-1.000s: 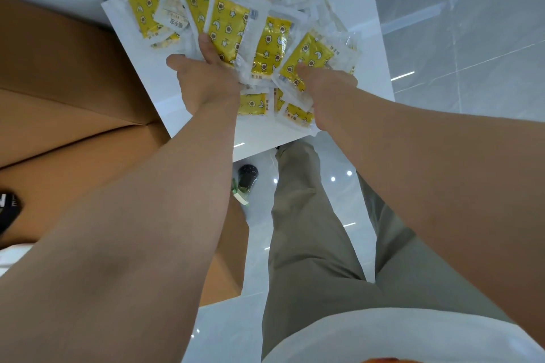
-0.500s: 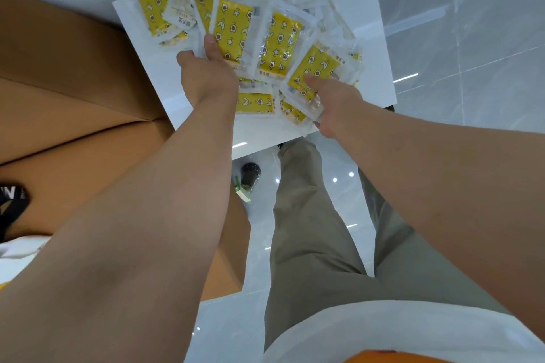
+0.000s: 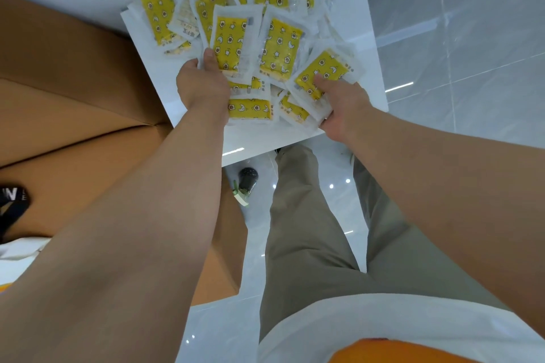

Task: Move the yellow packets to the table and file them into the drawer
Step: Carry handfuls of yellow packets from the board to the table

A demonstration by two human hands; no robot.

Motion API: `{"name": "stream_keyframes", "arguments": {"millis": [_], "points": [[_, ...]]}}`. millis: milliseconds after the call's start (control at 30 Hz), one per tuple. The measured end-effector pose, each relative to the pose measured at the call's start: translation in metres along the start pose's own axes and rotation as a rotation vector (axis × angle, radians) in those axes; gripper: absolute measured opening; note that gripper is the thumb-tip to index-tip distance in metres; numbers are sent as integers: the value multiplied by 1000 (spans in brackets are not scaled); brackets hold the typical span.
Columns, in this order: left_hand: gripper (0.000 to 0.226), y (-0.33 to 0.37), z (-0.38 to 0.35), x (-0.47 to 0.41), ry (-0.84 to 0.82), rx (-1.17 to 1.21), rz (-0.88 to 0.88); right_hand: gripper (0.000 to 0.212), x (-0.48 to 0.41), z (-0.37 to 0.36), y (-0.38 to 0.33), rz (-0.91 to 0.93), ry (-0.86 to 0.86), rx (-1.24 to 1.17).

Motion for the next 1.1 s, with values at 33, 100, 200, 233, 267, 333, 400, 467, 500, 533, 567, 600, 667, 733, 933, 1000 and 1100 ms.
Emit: {"name": "stream_keyframes", "arguments": {"millis": [33, 100, 200, 233, 267, 333, 400, 467, 500, 533, 567, 600, 667, 733, 933, 1000, 1100], "points": [[46, -1, 1, -2, 8, 17, 2, 36, 0, -1, 0, -5, -5, 4], [50, 0, 4, -2, 29, 28, -6, 36, -1, -3, -2, -2, -10, 21], [43, 2, 13, 1, 46, -3, -34, 36, 1, -2, -5, -17, -5, -4], [40, 2, 18, 3, 58, -22, -36, 36, 3, -1, -6, -17, -7, -6], [39, 3, 22, 6, 69, -40, -38, 34, 6, 0, -7, -15, -10, -6], [40, 3, 32, 11, 84, -57, -43, 31, 13, 1, -10, -5, -15, -1], [39, 4, 42, 17, 91, -59, -46, 32, 21, 3, -13, 1, -24, 2], [39, 6, 53, 24, 103, -65, -47, 32, 31, 6, -16, 6, -30, 7], [40, 8, 59, 27, 111, -74, -47, 32, 36, 7, -17, 7, -33, 8], [40, 8, 64, 30, 122, -77, -48, 33, 41, 7, -19, 6, -41, 8], [40, 8, 69, 33, 130, -70, -46, 33, 47, 8, -20, 6, -49, 12], [39, 9, 75, 36, 138, -59, -44, 34, 53, 8, -21, 8, -58, 20], [38, 11, 87, 44, 151, -39, -44, 36, 66, 9, -25, 18, -84, 37], [34, 14, 98, 52, 157, -25, -51, 38, 80, 9, -30, 29, -98, 59], [28, 36, 137, 84, 196, 20, -81, 36, 131, 11, -47, 67, -217, 63], [26, 45, 152, 96, 207, 42, -103, 37, 152, 12, -55, 98, -266, 81], [29, 57, 174, 112, 223, 76, -158, 40, 185, 12, -66, 172, -362, 120]]}}
Point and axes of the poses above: each hand's wrist, its own x-axis away from the middle knuckle, its own z-axis out of the back of the hand, y = z × x, the point moved 6 cm from there along -x, towards the middle knuckle, and after that the axes turned 4 degrees about y, right-handed, at the moved point
